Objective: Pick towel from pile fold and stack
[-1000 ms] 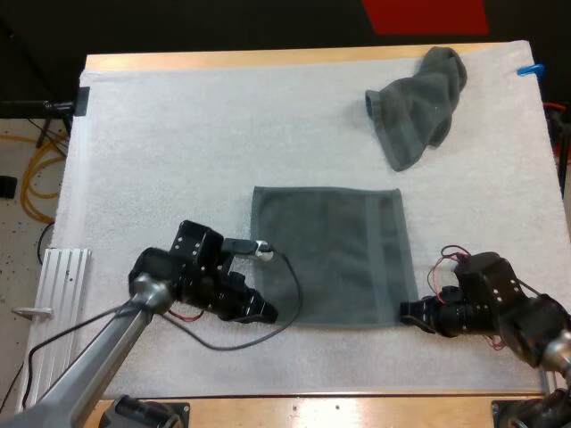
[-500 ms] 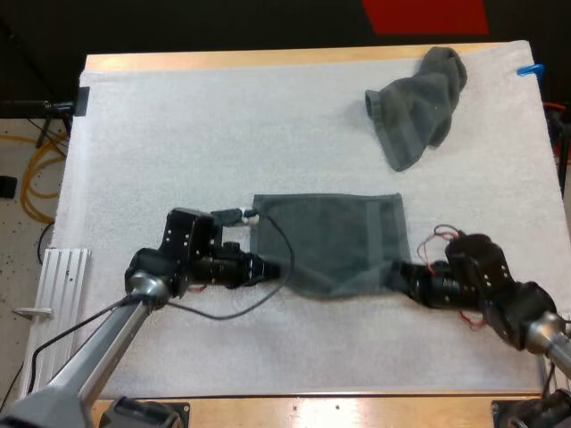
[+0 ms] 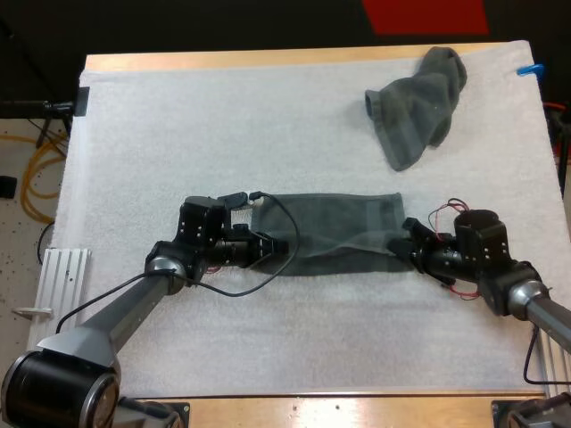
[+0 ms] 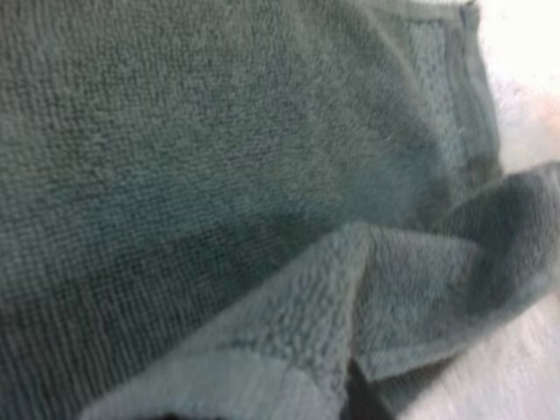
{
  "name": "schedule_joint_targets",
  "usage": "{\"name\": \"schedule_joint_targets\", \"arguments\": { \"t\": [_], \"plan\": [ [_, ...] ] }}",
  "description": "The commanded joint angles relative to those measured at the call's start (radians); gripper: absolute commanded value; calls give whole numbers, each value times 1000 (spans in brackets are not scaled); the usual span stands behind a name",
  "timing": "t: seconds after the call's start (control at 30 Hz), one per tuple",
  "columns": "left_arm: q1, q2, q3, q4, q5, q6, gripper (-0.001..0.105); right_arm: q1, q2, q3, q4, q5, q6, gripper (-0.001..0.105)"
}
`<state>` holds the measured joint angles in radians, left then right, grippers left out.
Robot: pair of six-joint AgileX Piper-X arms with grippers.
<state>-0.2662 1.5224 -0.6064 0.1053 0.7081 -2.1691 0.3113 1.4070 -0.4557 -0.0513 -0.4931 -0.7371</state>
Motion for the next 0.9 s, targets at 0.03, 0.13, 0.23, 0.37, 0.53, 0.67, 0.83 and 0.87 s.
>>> {"name": "schedule_joint_targets", "arguments": {
  "t": [0.03, 0.13, 0.23, 0.37, 0.53, 0.67, 0.83, 0.87],
  "plan": [
    [-1, -2, -5, -35, -68, -12, 0, -6, 14, -7, -53, -8, 0, 0],
    [-1, -2, -5, -37, -133, -12, 0, -6, 27, -7, -105, 3, 0, 0],
    [-1, -2, -5, -37, -139, -2, 0, -6, 29, -7, -134, 5, 0, 0],
    [-1, -2, -5, -48, -128, 24, 4, -6, 29, -7, -139, 20, 0, 9],
    [-1, -2, -9, -79, -124, 35, 25, -6, 29, -7, -185, 18, -69, 51],
    [-1, -2, -33, -81, -130, 36, 38, -6, 29, -9, -314, 34, -161, 69],
    [-1, -21, -95, -81, -130, 79, 43, -6, 15, -47, -400, 77, -255, 69],
    [-1, -38, -112, -70, -130, 109, 47, -6, 5, -63, -391, 77, -281, 69]
  ]
}}
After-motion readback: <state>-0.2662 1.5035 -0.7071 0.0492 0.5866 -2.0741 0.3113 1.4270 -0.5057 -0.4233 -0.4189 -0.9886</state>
